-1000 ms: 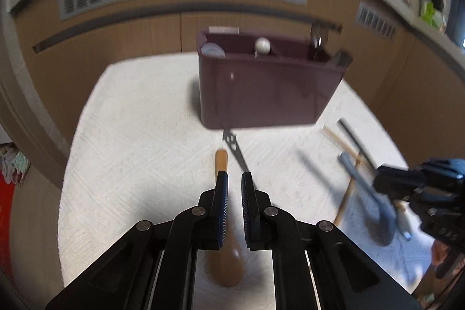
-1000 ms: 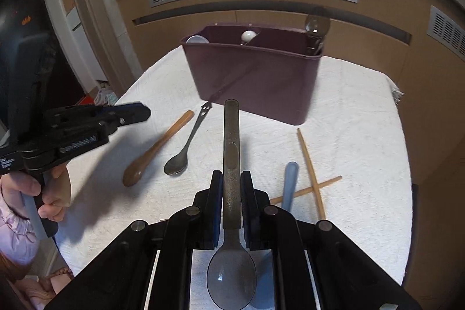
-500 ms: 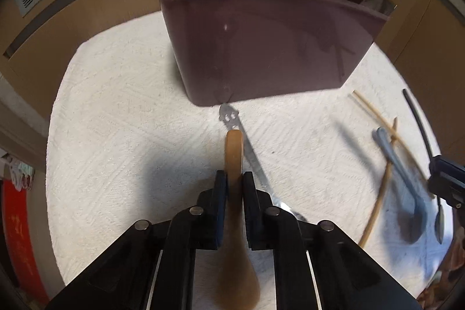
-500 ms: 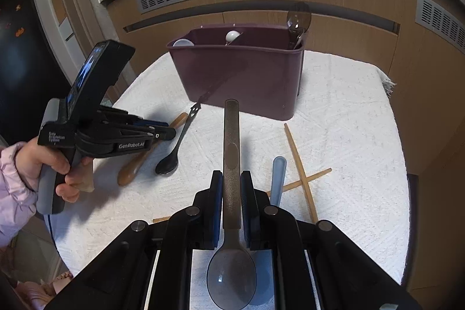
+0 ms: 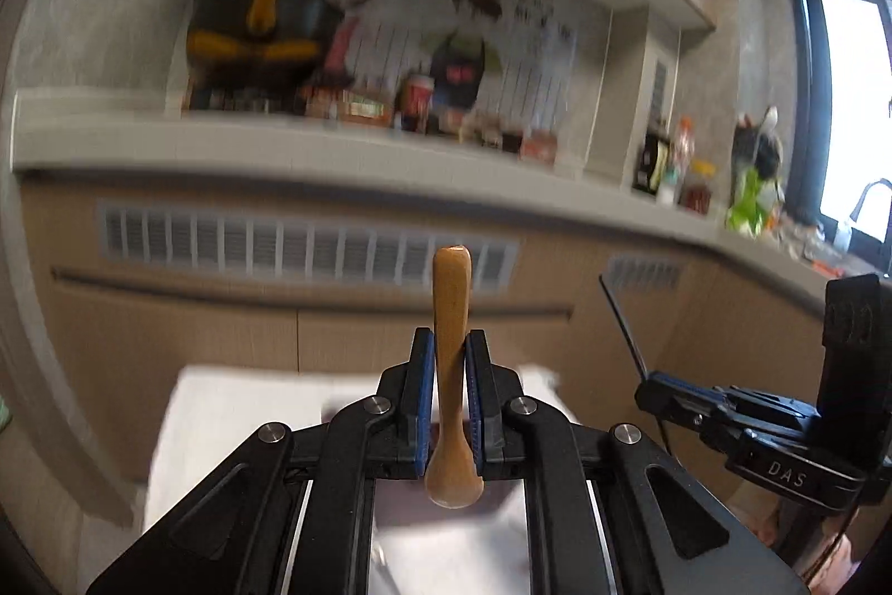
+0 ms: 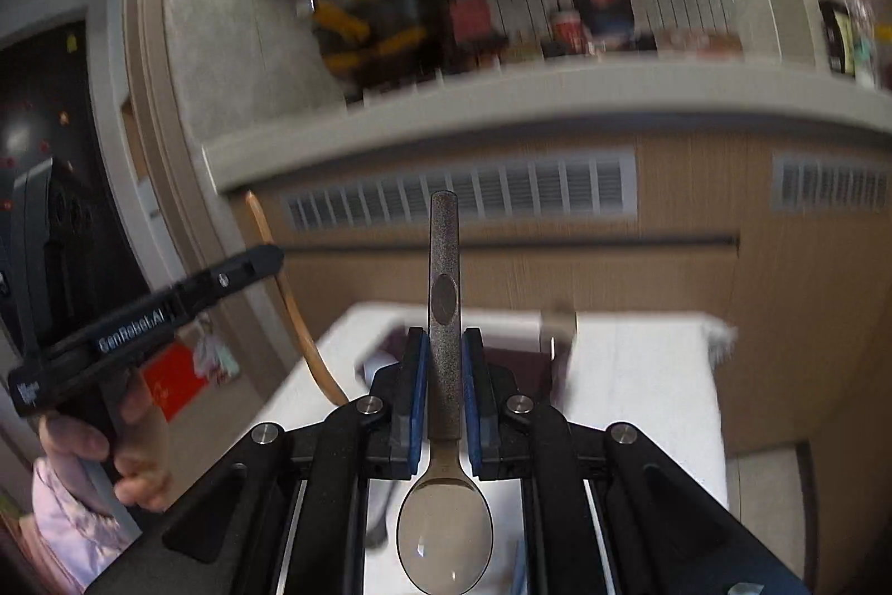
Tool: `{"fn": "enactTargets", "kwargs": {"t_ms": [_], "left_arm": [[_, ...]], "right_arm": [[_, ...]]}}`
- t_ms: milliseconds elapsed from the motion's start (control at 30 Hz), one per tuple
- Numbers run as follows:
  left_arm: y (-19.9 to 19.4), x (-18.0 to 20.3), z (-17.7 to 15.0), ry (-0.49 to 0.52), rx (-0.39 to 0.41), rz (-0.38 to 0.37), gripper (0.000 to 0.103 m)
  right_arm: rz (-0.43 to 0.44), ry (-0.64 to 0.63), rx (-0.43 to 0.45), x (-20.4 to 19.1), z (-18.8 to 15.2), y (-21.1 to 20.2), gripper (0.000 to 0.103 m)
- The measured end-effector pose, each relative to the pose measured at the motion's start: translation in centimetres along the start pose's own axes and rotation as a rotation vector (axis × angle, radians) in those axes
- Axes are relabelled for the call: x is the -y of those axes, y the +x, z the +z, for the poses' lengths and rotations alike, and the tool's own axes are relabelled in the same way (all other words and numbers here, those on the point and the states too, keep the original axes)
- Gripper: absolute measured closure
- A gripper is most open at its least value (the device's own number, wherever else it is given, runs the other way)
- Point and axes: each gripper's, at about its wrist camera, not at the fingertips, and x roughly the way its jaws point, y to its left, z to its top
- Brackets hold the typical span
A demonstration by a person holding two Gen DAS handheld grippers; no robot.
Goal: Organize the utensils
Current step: 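Raise both tools over the maroon caddy and drop the wooden and dark spoons in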
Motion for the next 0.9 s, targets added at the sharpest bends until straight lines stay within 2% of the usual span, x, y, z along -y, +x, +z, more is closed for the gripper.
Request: {"fn": "enactTargets", "kwargs": {"t_ms": [133,267,533,700,767,800,833,900], "left_arm": [[2.2,-1.0,2.1,0.007,0.03,0.012,0.091],[5.0,-2.0,1.8,-0.007,-0.006,0.033,0.091],[10.5,-3.9,-1.8,-0.055,-0.122,0.056,0.091],[12.6,-4.6,-4.2,-0.069,-0.2,0.066,0.09],[12.9,-4.6,-5.0,-0.074,-0.233,0.059,0.089],[12.8,-4.6,-5.4,-0.075,-0.239,0.061,0.087],[12.5,-4.7,-5.7,-0.077,-0.241,0.065,0.082],[11.9,-4.7,-6.1,-0.086,-0.242,0.071,0.074]], "right_arm": [[-0.039,-0.038,0.082,-0.3,3.7,2.3,0.092],[-0.068,-0.043,0.087,0.3,4.5,5.3,0.092],[-0.085,-0.027,0.007,2.3,2.3,11.6,0.092],[-0.09,-0.026,-0.031,3.2,0.8,13.9,0.092],[-0.078,-0.032,-0.071,3.5,0.3,14.5,0.086],[-0.074,-0.03,-0.079,3.6,0.2,14.5,0.08],[-0.072,-0.026,-0.08,3.7,0.0,14.4,0.075],[-0.077,-0.02,-0.073,4.0,-0.4,13.7,0.074]]}}
